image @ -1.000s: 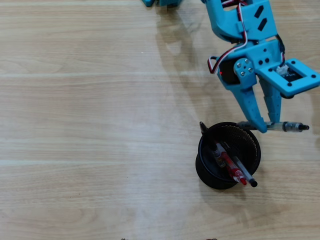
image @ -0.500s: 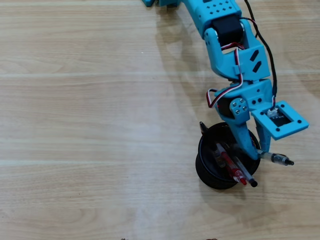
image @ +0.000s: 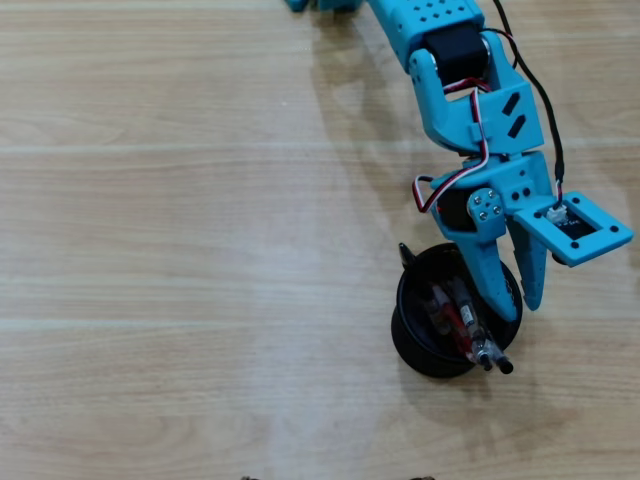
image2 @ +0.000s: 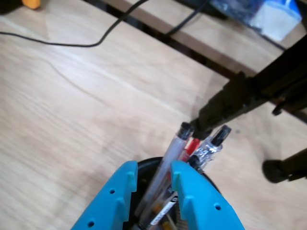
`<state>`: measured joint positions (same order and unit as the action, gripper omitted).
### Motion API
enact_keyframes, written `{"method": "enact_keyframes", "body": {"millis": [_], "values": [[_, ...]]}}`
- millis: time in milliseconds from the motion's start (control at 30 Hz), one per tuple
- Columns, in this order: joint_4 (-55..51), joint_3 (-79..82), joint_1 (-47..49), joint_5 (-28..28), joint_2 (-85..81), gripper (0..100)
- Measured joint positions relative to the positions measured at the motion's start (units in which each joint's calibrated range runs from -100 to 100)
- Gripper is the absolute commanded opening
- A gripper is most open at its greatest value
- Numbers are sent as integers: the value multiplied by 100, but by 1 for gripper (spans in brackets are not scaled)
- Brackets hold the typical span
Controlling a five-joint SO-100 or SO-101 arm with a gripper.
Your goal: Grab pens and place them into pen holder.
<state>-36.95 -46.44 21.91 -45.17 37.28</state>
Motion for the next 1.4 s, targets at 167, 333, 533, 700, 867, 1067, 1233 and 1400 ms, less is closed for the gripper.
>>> {"method": "enact_keyframes", "body": {"millis": [167,333,533,700,867,1067,1233,1400], "values": [[-1490,-18,0,819,-719,9],[-4815,-53,17,1377,-1693,9],[-5909,1682,245,1628,-2793,9],[-3661,4524,304,2139,-3995,9],[69,7977,186,3182,-5332,9],[1490,11713,-523,3401,-7160,9],[775,12864,-903,3406,-8472,9],[-568,13271,-1064,3406,-9776,9]]}}
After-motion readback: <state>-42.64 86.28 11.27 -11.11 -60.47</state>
